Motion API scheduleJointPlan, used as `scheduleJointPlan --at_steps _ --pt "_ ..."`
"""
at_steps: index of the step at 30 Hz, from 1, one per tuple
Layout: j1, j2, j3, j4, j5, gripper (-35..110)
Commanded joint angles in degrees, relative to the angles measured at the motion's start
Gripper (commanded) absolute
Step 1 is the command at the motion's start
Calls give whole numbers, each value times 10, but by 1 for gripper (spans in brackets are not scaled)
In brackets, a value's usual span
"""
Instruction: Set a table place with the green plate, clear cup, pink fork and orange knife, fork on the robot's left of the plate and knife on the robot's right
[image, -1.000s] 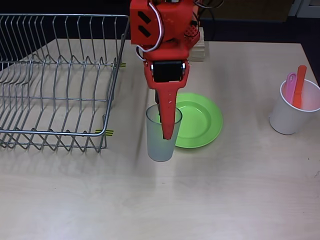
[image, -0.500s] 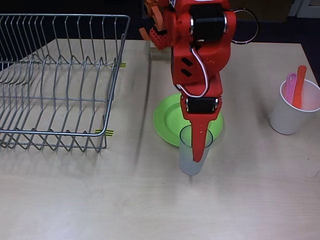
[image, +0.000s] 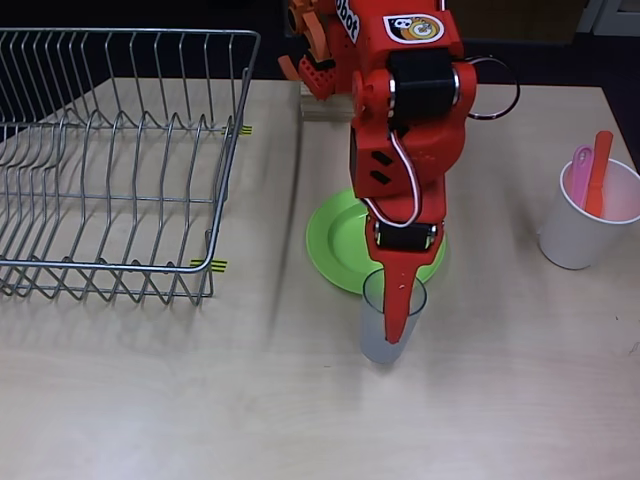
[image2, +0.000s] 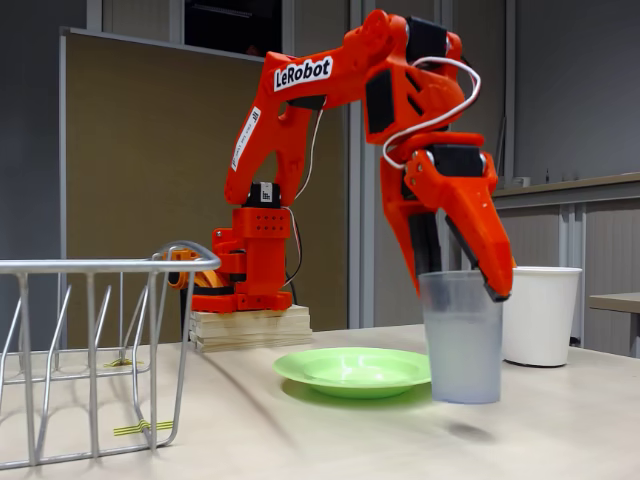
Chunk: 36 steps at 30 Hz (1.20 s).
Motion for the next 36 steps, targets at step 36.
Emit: scheduleJointPlan --at_steps 36 --pt "-10 24 20 18 16 53"
